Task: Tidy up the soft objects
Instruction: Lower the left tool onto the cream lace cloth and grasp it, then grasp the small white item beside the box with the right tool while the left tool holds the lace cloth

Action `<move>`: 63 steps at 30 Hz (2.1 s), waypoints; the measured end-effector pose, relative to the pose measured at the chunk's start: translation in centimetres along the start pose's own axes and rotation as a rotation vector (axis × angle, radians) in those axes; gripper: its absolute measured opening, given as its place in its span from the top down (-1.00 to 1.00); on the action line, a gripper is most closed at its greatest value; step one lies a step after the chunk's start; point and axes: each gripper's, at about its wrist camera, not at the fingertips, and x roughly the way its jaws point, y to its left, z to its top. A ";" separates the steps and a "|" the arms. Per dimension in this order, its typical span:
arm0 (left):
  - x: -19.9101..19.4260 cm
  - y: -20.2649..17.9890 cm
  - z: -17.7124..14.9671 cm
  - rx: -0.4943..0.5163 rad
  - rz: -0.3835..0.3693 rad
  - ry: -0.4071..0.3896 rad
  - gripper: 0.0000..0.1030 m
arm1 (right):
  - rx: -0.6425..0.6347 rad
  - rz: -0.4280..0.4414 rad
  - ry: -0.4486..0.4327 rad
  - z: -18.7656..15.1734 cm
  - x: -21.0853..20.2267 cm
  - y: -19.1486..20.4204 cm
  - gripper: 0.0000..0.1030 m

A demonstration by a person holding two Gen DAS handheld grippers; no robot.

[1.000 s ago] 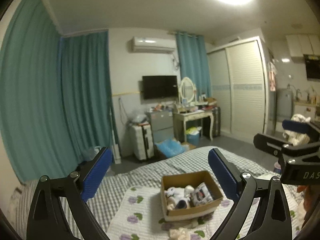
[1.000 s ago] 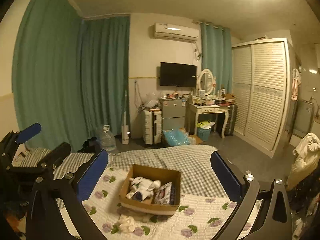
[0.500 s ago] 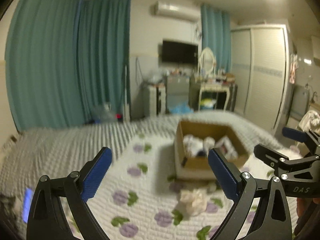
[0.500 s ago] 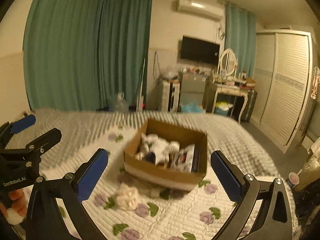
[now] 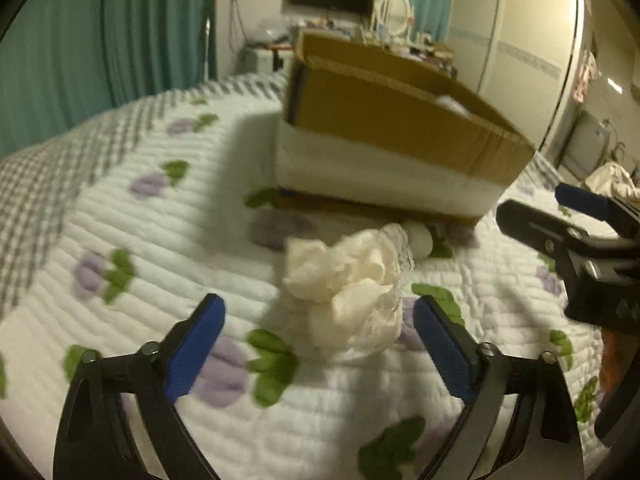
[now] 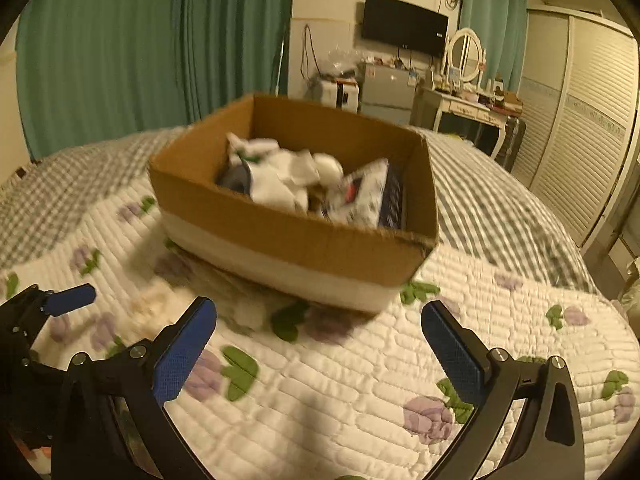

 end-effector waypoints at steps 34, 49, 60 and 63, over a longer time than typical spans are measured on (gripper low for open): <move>0.9 7.2 3.8 0.002 -0.037 -0.061 0.55 | 0.003 0.091 0.191 0.3 9.2 6.4 -0.19; -1.0 6.1 2.4 0.046 -0.045 -0.048 0.55 | 0.087 0.120 0.181 -0.1 7.7 4.6 0.47; -7.0 3.9 1.9 0.080 -0.102 -0.081 0.55 | 0.100 0.106 0.152 -2.1 -0.1 3.5 0.49; -9.2 3.3 2.2 0.095 -0.132 -0.100 0.55 | 0.125 0.098 0.106 -1.3 -3.5 3.0 0.49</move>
